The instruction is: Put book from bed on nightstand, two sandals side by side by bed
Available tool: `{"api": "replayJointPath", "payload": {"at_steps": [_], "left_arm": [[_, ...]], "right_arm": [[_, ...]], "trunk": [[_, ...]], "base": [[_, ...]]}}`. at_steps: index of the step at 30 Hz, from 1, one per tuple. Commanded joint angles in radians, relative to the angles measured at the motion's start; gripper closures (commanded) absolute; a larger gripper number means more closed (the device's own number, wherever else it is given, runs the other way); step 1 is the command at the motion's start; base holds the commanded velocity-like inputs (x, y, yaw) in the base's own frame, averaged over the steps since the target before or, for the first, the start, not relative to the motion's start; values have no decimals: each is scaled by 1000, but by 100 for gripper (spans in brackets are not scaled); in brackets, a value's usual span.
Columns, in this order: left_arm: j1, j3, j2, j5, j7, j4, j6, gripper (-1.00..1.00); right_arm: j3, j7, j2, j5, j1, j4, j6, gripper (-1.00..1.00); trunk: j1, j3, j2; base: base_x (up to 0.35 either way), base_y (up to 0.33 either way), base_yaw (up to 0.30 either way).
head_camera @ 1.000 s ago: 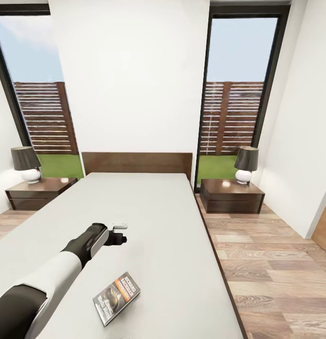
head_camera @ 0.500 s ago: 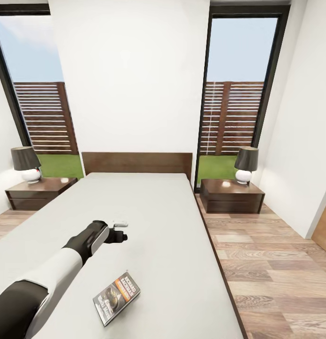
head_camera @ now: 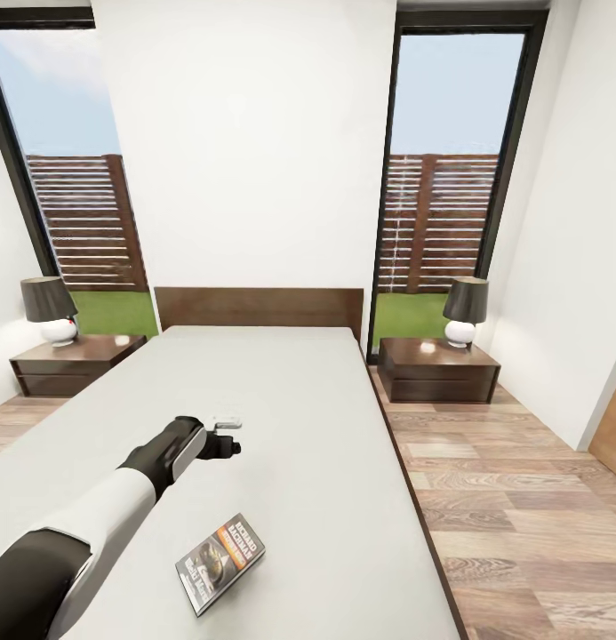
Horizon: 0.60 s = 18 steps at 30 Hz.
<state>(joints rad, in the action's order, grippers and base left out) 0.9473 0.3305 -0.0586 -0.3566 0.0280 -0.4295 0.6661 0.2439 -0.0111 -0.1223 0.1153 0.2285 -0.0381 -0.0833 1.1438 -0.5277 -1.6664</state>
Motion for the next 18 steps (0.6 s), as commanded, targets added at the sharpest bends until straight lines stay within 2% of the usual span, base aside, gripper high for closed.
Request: {"api": "replayJointPath", "payload": {"at_steps": [1, 18], "left_arm": [[1, 7, -1, -7, 3, -2, 4, -100], [-11, 7, -7, -8, 7, -10, 15, -100]], "right_arm": [[8, -1, 0, 10, 0, -2, -6, -100], [7, 5, 1, 10, 0, 1, -4, -100]], "trunk": [[0, -1, 0], [0, -1, 0]], "base": [[0, 0, 0], [0, 0, 0]]}}
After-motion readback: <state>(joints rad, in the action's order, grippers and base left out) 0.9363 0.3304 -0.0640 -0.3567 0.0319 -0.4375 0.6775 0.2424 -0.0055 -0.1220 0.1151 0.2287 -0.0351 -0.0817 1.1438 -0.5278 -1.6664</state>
